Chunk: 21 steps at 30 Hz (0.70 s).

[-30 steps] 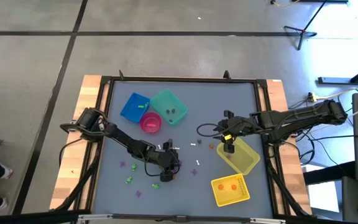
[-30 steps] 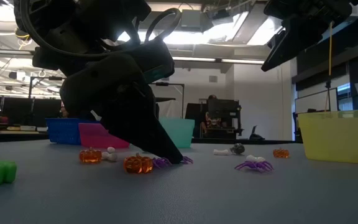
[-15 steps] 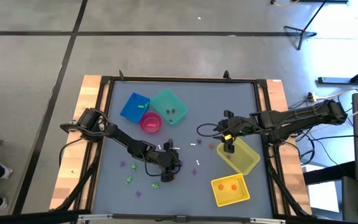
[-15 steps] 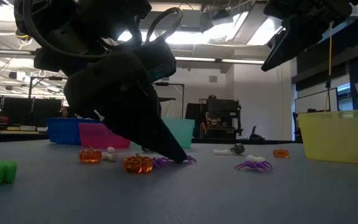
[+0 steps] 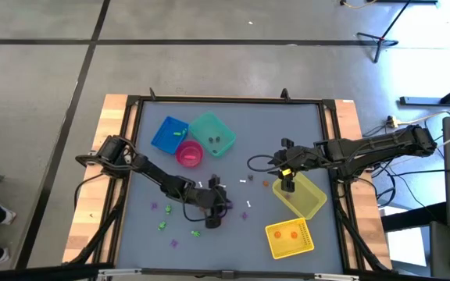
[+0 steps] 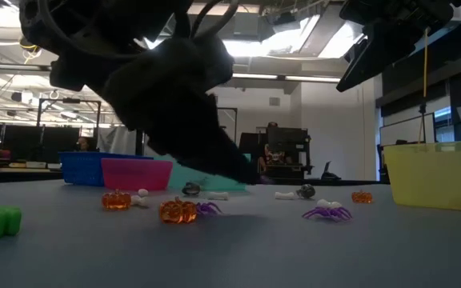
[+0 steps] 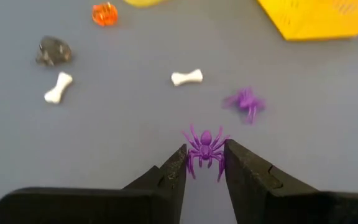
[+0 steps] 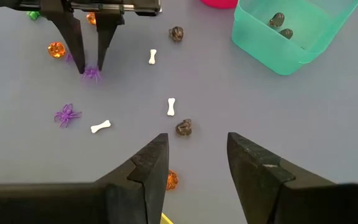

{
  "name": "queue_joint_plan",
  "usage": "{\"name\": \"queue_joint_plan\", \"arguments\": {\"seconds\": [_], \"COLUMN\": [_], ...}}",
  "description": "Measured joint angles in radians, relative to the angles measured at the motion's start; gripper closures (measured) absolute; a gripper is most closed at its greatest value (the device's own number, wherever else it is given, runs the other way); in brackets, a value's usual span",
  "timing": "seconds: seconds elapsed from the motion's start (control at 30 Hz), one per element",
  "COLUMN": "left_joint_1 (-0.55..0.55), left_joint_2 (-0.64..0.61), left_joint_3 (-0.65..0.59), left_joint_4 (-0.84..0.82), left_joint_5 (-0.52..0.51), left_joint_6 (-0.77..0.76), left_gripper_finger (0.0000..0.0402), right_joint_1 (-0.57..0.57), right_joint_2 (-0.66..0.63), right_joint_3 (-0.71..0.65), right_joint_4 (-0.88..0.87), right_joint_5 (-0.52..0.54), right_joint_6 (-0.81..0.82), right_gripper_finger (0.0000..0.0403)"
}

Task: Sort Halloween decoration
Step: Put the purple spider toy into the yellow bin

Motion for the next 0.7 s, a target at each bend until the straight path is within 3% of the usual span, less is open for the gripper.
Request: {"name": "queue_joint_plan", "arguments": {"seconds": [0.43, 0.7], "left_joint_1": [0.083, 0.126], "left_joint_2": [-0.002, -0.002], "left_joint_3": [0.001, 0.003], "left_joint_4": [0.241, 0.438], "left_joint_5": [-0.070, -0.069], "left_joint_6": [0.019, 0.132], "left_gripper_finger": [0.0315, 0.0315], "right_joint_1": [0.000, 0.000], "right_joint_2": [0.000, -0.002], "right_joint_3": [0.000, 0.005], "right_joint_4": [0.077, 0.176], "right_joint_5": [0.001, 0.016], "right_joint_6": [-0.005, -0.137], "right_gripper_finger": [0.0242, 0.0242]}}
